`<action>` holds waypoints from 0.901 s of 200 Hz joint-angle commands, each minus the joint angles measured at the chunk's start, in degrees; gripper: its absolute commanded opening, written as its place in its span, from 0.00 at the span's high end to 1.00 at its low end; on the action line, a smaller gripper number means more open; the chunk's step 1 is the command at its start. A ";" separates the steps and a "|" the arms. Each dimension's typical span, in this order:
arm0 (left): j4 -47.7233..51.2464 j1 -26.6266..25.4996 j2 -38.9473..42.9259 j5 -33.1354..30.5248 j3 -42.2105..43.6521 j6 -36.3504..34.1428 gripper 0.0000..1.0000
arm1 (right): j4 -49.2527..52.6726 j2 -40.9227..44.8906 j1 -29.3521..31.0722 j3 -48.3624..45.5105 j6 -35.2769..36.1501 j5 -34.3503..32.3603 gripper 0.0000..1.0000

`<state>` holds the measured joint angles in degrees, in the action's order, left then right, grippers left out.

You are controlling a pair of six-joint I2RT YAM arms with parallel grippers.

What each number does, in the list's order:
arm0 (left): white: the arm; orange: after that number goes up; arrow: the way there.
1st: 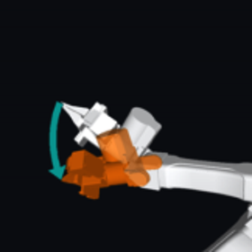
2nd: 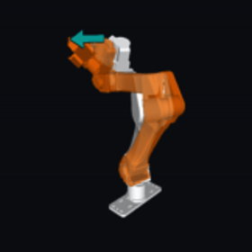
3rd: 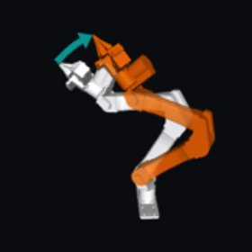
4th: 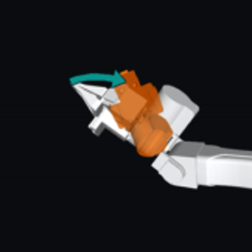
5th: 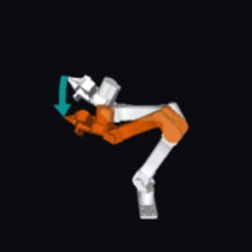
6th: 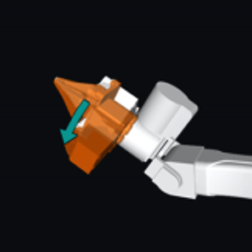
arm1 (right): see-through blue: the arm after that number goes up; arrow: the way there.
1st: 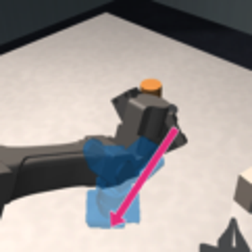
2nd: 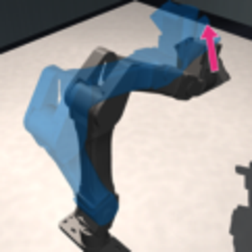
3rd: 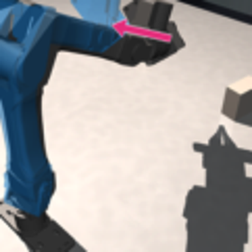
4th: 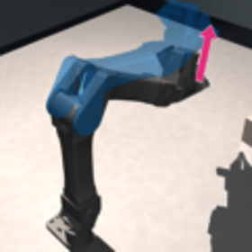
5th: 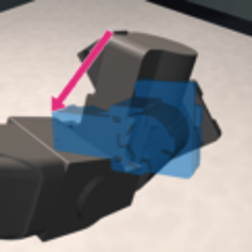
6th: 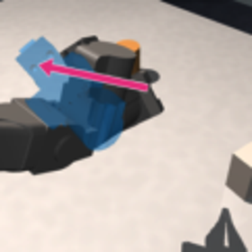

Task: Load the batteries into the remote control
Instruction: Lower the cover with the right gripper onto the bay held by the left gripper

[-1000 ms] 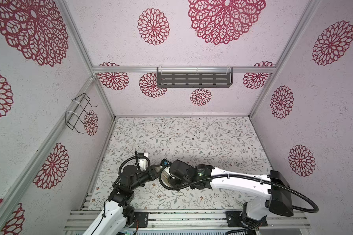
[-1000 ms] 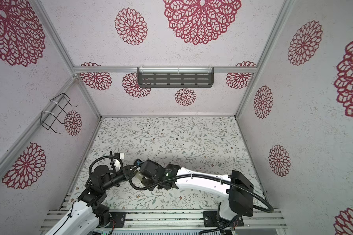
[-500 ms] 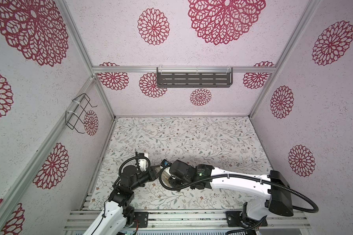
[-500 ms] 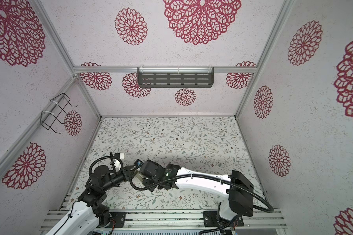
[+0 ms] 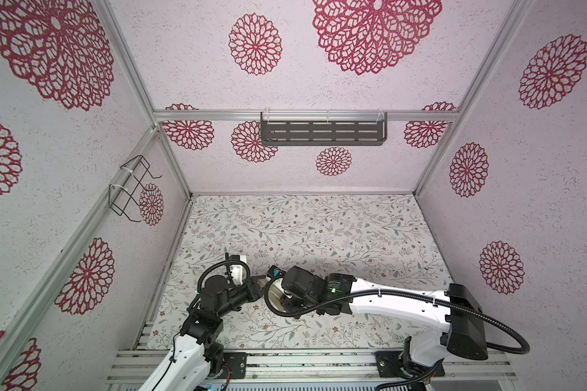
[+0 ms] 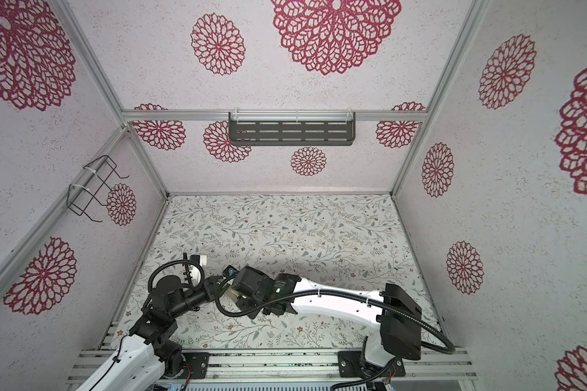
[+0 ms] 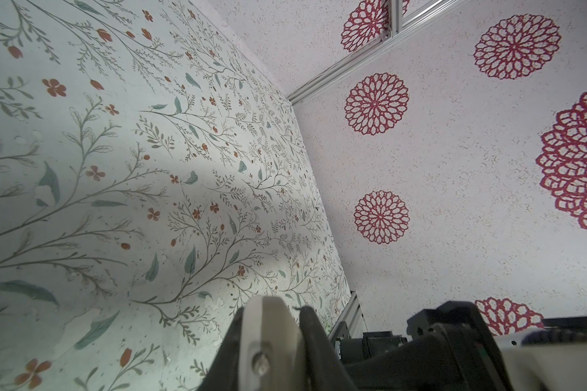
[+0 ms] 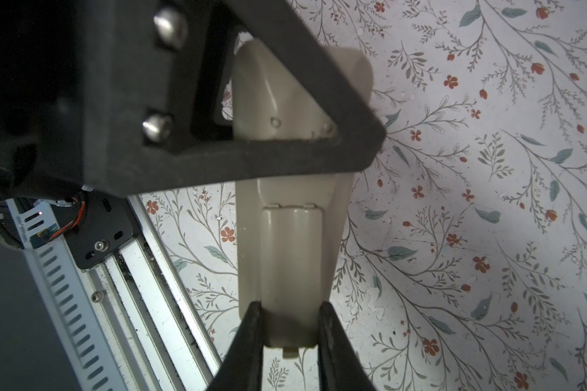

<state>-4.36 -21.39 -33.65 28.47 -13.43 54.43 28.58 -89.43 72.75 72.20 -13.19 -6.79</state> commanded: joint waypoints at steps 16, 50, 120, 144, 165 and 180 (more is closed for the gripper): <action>-1.46 -0.41 0.58 0.45 -0.13 -1.00 1.00 | 0.43 2.42 -0.26 -0.24 -1.14 0.55 0.93; -1.45 -0.41 0.59 0.45 -0.15 -1.00 1.00 | 0.78 2.32 -0.24 -0.14 -1.22 0.42 0.93; 0.70 -0.41 0.81 -1.77 -0.57 -1.77 1.00 | 1.05 2.68 -0.15 -0.24 -1.41 0.65 0.94; 0.85 -0.41 0.98 -2.19 -0.52 -1.88 1.00 | 1.47 2.51 -0.15 -0.24 -1.36 0.46 0.94; 0.93 -0.40 1.10 -2.01 -0.56 -1.89 1.00 | 1.61 2.41 -0.15 -0.15 -1.38 0.37 0.94; 1.09 -0.41 1.05 -2.17 -0.60 -1.88 1.00 | 1.40 2.41 -0.15 -0.22 -1.49 0.46 0.94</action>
<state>-2.39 -21.41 -33.26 26.57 -13.45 53.58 28.99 -89.25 72.75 72.20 -13.61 -5.98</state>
